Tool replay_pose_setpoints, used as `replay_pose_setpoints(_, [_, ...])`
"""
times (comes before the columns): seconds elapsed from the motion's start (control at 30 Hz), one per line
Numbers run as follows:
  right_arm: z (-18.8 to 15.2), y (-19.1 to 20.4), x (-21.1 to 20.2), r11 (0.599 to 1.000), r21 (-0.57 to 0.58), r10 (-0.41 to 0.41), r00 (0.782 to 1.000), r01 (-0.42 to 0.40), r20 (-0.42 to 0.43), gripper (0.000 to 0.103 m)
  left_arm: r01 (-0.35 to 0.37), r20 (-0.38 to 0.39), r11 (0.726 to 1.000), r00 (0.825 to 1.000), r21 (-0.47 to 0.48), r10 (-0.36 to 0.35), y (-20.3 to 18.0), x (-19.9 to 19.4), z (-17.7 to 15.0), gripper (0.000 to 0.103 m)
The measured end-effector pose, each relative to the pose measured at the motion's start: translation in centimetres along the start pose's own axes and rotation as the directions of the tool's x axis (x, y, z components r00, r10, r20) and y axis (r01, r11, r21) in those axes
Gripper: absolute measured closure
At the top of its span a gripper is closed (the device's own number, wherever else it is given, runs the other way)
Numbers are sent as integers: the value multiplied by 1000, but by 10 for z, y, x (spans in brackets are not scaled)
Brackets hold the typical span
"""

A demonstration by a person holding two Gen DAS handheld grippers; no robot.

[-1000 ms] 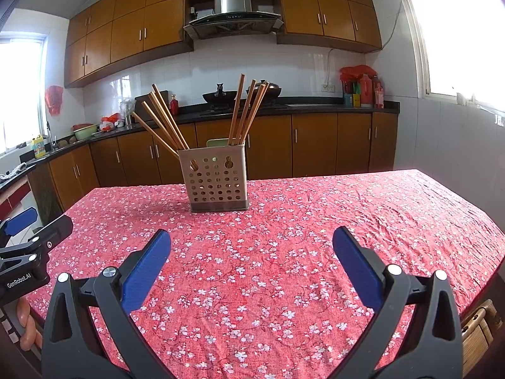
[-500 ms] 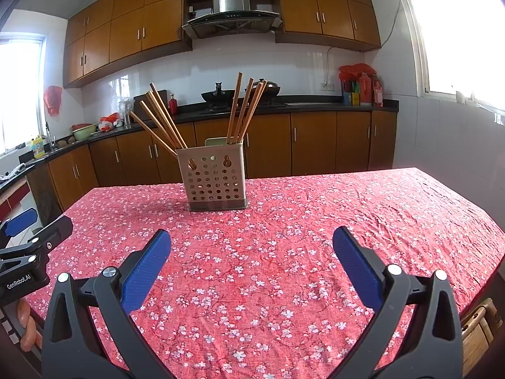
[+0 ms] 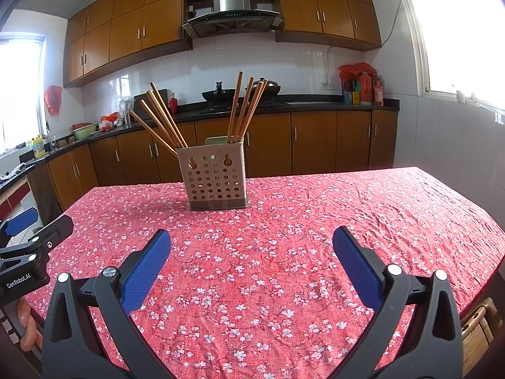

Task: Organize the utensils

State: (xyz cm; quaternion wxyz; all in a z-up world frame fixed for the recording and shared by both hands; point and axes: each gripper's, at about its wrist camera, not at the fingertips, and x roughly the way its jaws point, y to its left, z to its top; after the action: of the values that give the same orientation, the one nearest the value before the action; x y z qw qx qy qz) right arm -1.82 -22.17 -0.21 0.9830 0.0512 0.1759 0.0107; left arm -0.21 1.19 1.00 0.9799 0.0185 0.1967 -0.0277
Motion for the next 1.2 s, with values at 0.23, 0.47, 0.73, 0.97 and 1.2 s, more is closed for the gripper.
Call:
replay_pose_setpoints(0.23, [0,0,0,1000,1,1,1000,-1,-2,2,0,0,1000,1000,0,0,0,0,0,4])
replay_pose_setpoints(0.47, [-2,1,1,1000,0,3,1000,-3,-5,2,0,-4,1000,1000,-2,0,0,2,-2,4])
replay_pose_setpoints(0.73, [-1,1,1,1000,0,2,1000,-2,-4,2,0,-8,1000,1000,-6,0,1,4,-3,4])
replay_pose_setpoints(0.97, [-1,0,1,1000,1,2,1000,-2,-5,2,-1,-8,1000,1000,-7,1,1,4,-4,4])
replay_pose_setpoints(1.2, [-1,0,1,1000,1,2,1000,-2,-5,2,-1,-8,1000,1000,-7,1,1,4,-4,4])
